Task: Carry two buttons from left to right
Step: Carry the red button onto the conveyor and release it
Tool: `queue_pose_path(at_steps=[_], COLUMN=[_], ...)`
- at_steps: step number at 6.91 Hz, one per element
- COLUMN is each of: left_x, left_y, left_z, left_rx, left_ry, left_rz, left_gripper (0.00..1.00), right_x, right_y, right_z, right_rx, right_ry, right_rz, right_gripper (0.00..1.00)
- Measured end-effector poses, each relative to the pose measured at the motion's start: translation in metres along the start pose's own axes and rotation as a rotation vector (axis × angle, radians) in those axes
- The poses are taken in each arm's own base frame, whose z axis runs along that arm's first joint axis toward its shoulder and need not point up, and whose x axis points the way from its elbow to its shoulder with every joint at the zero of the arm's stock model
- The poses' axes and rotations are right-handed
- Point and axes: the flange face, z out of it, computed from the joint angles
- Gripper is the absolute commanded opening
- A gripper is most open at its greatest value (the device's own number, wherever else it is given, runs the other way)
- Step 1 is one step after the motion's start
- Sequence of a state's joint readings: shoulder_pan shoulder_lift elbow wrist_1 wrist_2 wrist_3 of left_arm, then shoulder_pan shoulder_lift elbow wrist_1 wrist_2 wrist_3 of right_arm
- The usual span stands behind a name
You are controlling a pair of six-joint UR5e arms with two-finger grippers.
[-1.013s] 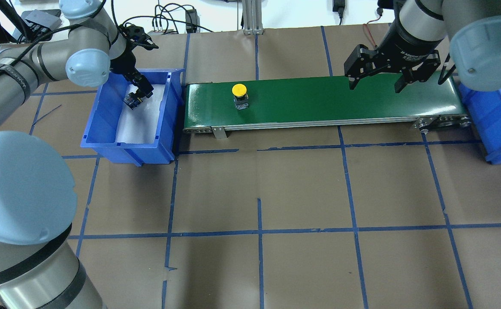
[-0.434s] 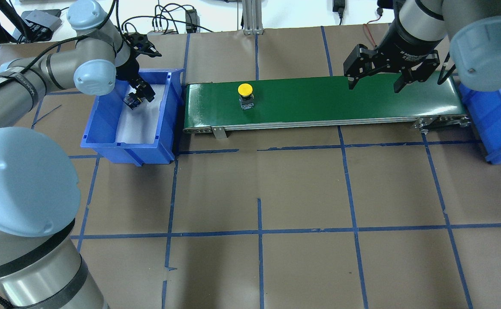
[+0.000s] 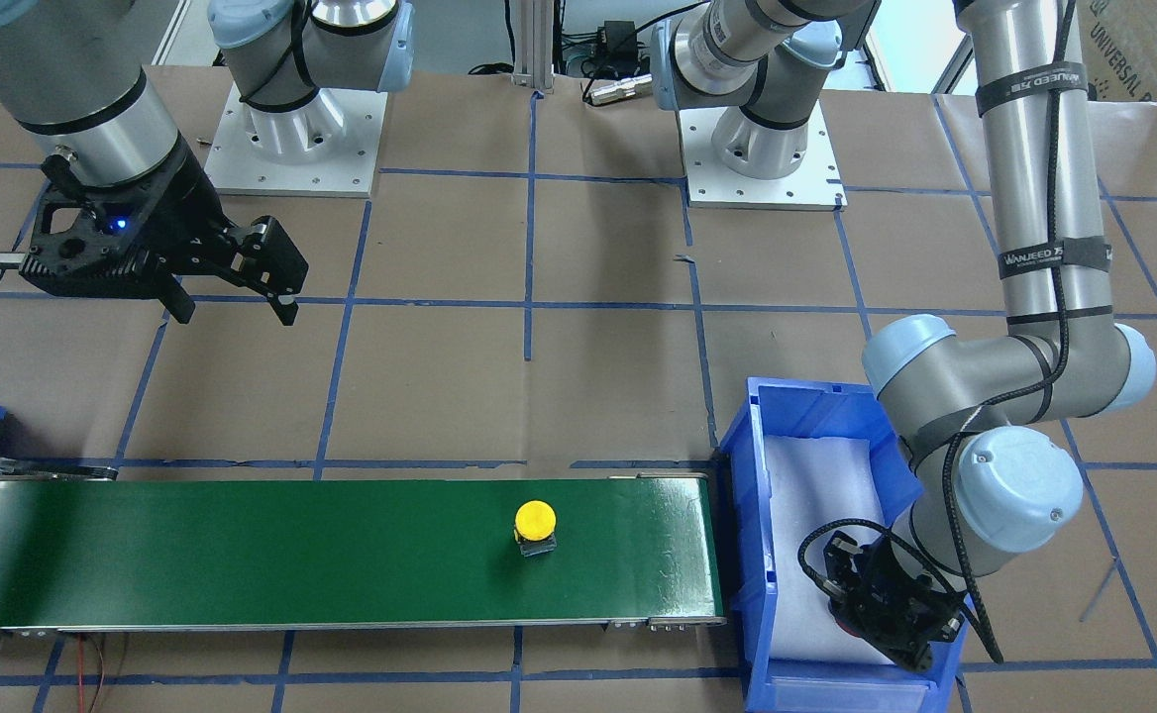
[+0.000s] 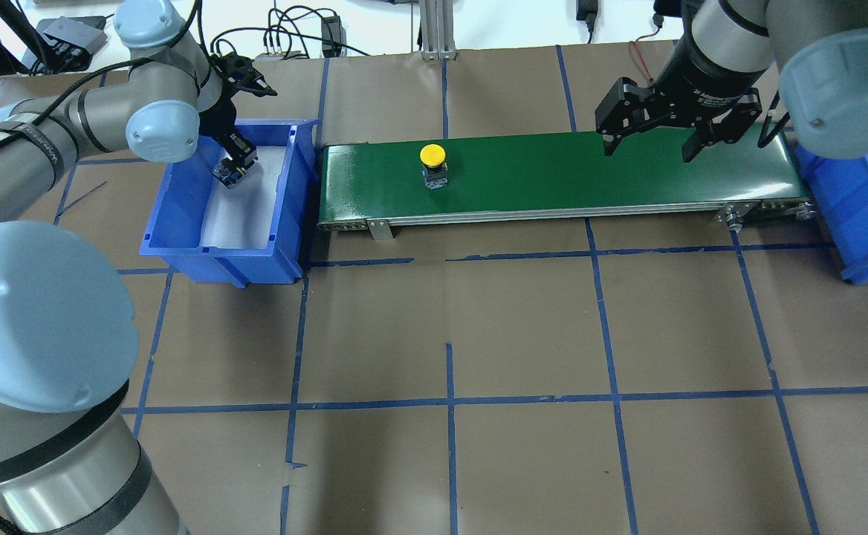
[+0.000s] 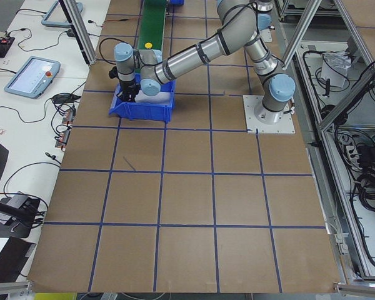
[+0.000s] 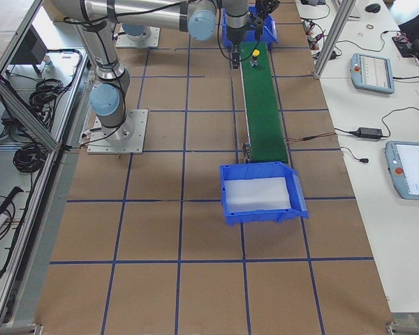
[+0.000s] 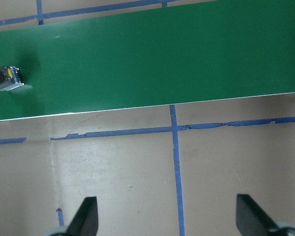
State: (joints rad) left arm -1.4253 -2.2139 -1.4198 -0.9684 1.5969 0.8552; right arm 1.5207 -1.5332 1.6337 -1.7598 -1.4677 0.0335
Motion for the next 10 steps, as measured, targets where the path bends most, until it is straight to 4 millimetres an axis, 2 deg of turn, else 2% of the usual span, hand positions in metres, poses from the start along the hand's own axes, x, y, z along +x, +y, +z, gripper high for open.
queue_pose_path(at_steps=[1, 2, 3, 5, 6, 7, 8, 9, 10], left_x=[0.001, 0.005, 0.017, 0.068, 0.096, 0.126, 0.152, 0.168, 0.173], left_y=[0.000, 0.004, 0.007, -0.005, -0.015, -0.029, -0.043, -0.057, -0.069], left_z=[-0.015, -0.042, -0.075, -0.129, -0.145, -0.151, -0.147, -0.132, -0.111], left_rx=[0.008, 0.009, -0.006, -0.041, -0.049, -0.051, -0.053, -0.057, -0.048], left_ry=[-0.006, -0.005, 0.009, 0.011, 0.003, 0.007, 0.024, 0.052, 0.082], left_rz=[-0.052, -0.109, -0.196, -0.363, -0.460, -0.559, -0.656, -0.739, -0.793], left_gripper=[0.27, 0.27, 0.27, 0.27, 0.27, 0.27, 0.28, 0.28, 0.28], right_x=[0.001, 0.001, 0.001, 0.000, 0.001, 0.002, 0.004, 0.006, 0.007], right_y=[-0.001, -0.001, 0.000, 0.000, 0.000, 0.000, 0.000, 0.000, 0.001], right_z=[0.001, 0.000, -0.001, -0.002, -0.001, 0.000, 0.002, 0.005, 0.007], right_rx=[0.000, 0.001, 0.003, 0.004, 0.003, 0.001, -0.004, -0.010, -0.013], right_ry=[0.000, 0.000, -0.002, -0.016, -0.018, -0.019, -0.018, -0.016, -0.016], right_rz=[0.000, 0.001, 0.002, 0.003, 0.004, 0.007, 0.009, 0.011, 0.011], right_gripper=[1.00, 1.00, 1.00, 1.00, 1.00, 1.00, 1.00, 1.00, 1.00])
